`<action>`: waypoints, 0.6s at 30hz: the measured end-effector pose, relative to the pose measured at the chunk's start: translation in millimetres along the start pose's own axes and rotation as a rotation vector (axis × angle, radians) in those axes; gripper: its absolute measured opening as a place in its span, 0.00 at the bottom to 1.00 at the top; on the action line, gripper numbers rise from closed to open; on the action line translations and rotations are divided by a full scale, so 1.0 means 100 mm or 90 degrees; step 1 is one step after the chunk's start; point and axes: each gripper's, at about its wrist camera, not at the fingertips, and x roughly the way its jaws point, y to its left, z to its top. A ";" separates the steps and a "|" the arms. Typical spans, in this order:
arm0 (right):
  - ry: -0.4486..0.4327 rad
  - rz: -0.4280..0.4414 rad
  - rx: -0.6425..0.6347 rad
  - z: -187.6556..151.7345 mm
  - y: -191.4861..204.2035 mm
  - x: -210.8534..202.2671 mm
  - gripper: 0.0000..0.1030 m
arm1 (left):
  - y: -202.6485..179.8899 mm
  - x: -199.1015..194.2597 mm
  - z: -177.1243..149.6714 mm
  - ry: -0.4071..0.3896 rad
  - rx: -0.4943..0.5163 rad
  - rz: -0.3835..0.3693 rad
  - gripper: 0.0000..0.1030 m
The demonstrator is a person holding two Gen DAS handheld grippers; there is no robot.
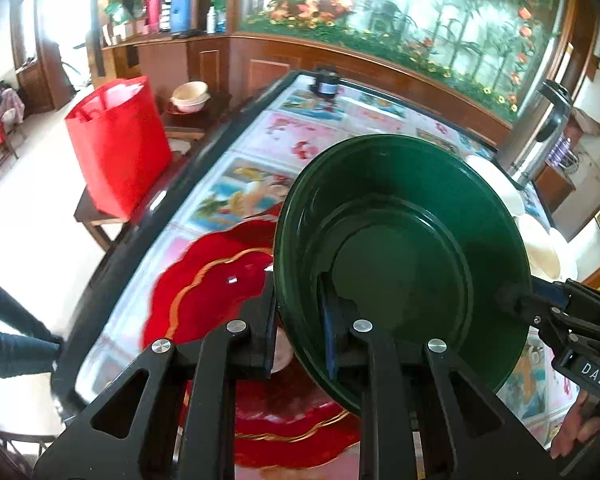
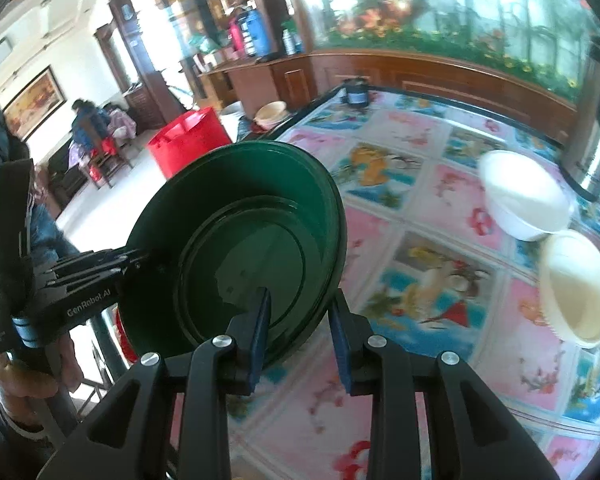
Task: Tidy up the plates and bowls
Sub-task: 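Lift the green basin and carry it over the stacked red plates, then lower the green basin onto the red plates and open both grippers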
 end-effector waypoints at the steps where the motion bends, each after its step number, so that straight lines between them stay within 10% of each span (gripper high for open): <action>1: 0.004 0.003 -0.005 0.00 0.05 0.04 0.30 | 0.06 -0.02 -0.02 -0.001 -0.006 0.003 0.17; 18: 0.085 0.025 -0.055 -0.11 0.55 0.62 0.33 | 0.58 0.09 -0.33 0.015 -0.052 0.053 0.17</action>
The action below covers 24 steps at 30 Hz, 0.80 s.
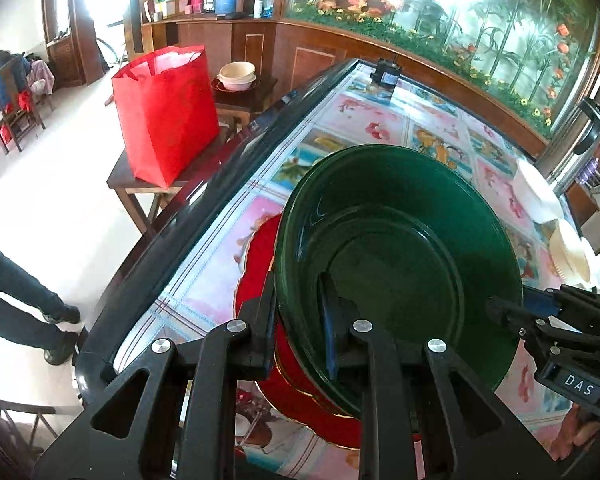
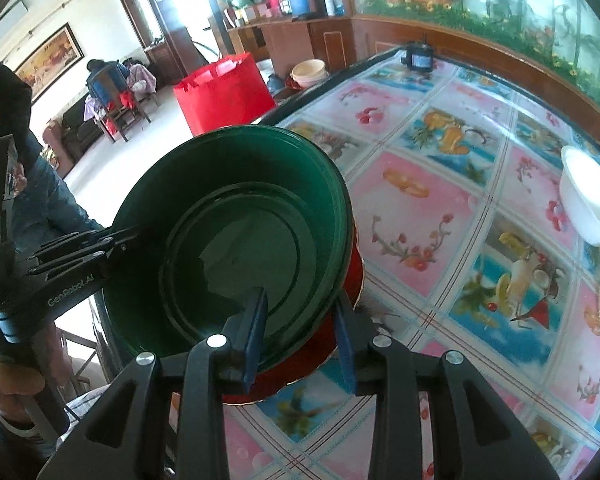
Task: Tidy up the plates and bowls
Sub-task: 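Lower the green basin onto the red plates and open both grippers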
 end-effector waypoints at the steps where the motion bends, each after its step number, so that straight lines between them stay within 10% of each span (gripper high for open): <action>1: 0.003 -0.001 -0.001 -0.01 0.00 0.01 0.33 | 0.00 0.00 0.00 -0.001 0.000 0.002 0.17; 12: 0.021 0.019 -0.004 -0.06 0.10 0.07 0.37 | 0.08 0.07 -0.08 -0.009 -0.020 0.009 0.18; 17: 0.018 0.021 -0.003 -0.08 0.12 0.03 0.52 | 0.08 0.00 -0.07 -0.038 -0.015 0.024 0.49; 24: -0.008 0.014 0.011 -0.08 0.01 -0.17 0.58 | 0.07 -0.27 0.01 -0.113 -0.008 0.056 0.57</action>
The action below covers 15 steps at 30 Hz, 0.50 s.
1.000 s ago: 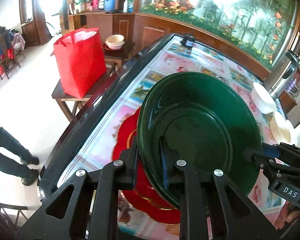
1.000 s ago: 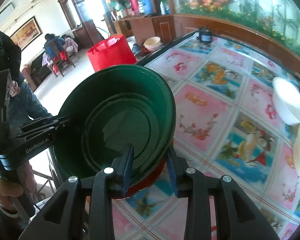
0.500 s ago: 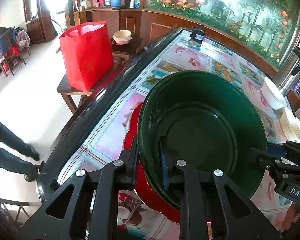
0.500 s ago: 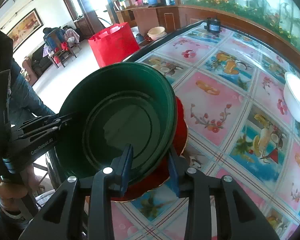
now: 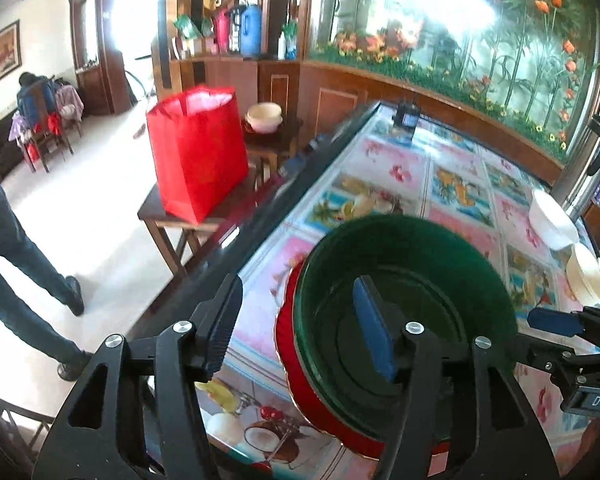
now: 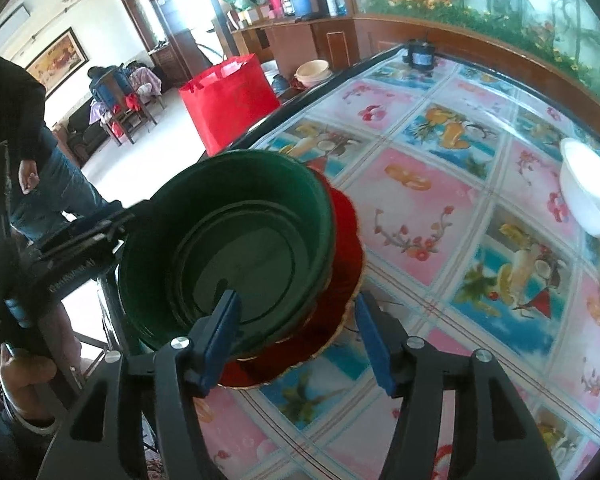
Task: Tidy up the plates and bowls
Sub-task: 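Lower the green basin onto the red plates and open both grippers, then withdraw both grippers and move them to the tan paper bowl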
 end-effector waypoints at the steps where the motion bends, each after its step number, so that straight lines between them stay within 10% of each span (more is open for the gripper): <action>1: -0.002 -0.003 0.003 0.00 -0.02 -0.02 0.58 | -0.03 -0.02 0.02 -0.005 0.003 -0.002 0.57; 15: -0.029 -0.026 0.070 -0.17 -0.51 -0.30 0.61 | -0.70 -0.16 0.11 -0.024 0.061 -0.072 0.57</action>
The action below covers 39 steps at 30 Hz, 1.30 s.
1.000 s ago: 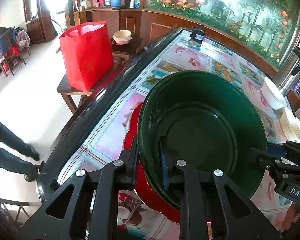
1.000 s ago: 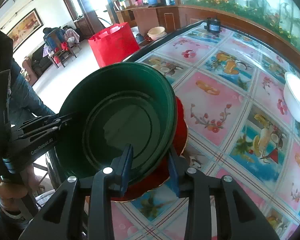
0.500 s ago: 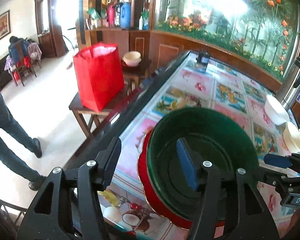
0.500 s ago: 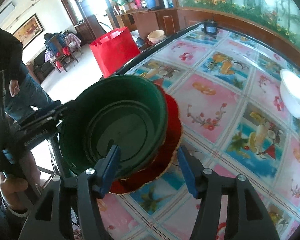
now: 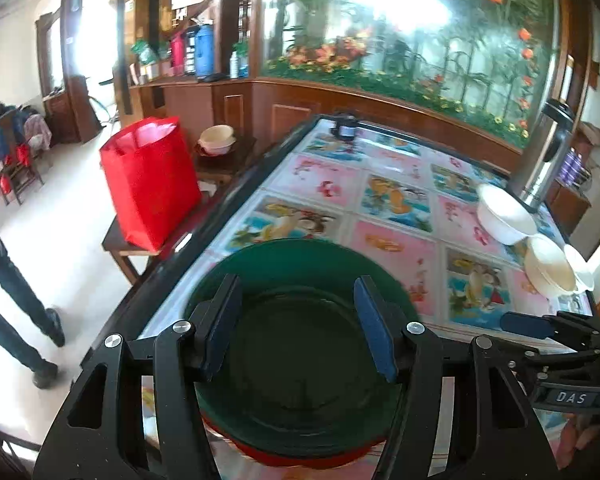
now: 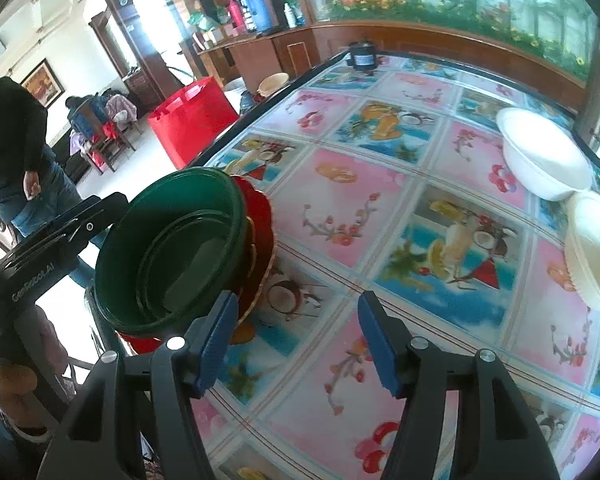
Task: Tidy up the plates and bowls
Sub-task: 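Withdraw both grippers and move them to the tan paper bowl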
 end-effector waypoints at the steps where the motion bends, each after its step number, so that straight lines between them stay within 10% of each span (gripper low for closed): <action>1: -0.003 -0.002 0.006 -0.01 -0.03 -0.02 0.61 | -0.05 -0.01 0.00 0.000 0.004 -0.006 0.57; 39: -0.069 -0.133 0.242 -0.87 -1.81 -1.07 0.68 | -2.28 0.43 -0.09 0.095 0.130 -0.206 0.57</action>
